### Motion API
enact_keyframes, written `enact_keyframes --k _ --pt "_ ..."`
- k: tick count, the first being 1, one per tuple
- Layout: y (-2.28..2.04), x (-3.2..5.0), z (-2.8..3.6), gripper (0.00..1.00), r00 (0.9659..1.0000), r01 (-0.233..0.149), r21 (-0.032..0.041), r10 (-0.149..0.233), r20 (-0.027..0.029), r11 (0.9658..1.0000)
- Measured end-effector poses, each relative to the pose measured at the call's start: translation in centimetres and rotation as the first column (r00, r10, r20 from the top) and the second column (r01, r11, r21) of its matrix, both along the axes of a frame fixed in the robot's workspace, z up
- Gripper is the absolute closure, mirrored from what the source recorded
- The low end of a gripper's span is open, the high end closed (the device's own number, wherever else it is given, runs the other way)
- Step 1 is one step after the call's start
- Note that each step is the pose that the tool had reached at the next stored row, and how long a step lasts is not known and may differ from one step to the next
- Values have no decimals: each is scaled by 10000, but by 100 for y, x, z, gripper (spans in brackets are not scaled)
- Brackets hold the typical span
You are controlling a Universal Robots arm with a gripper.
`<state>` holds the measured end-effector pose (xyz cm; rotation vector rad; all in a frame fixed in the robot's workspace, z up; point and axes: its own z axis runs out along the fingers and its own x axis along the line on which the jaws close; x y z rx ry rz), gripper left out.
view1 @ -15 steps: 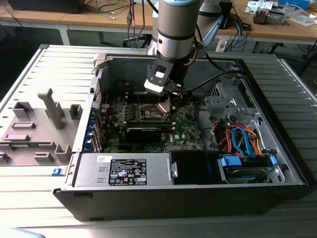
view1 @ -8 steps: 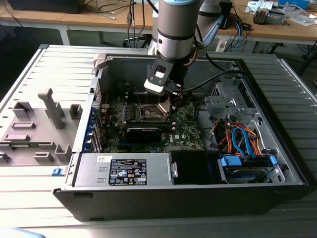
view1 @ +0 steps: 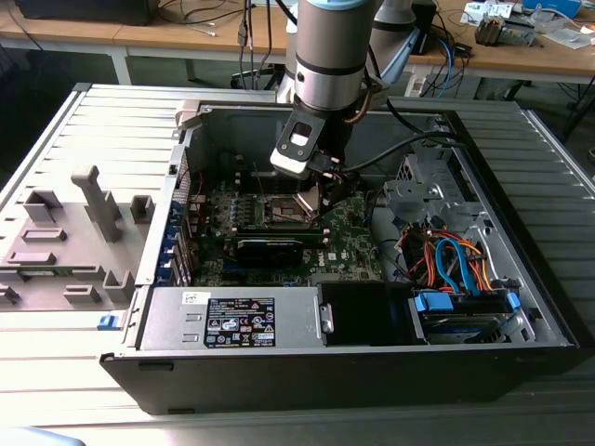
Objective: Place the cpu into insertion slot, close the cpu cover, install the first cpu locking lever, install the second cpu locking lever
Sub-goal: 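Place the cpu into insertion slot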
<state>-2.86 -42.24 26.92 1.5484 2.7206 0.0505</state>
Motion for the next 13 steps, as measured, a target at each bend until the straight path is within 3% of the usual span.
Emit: enact_keyframes --k 13 --pt "0 0 0 45 10000 62 -1 -62 0 10000"
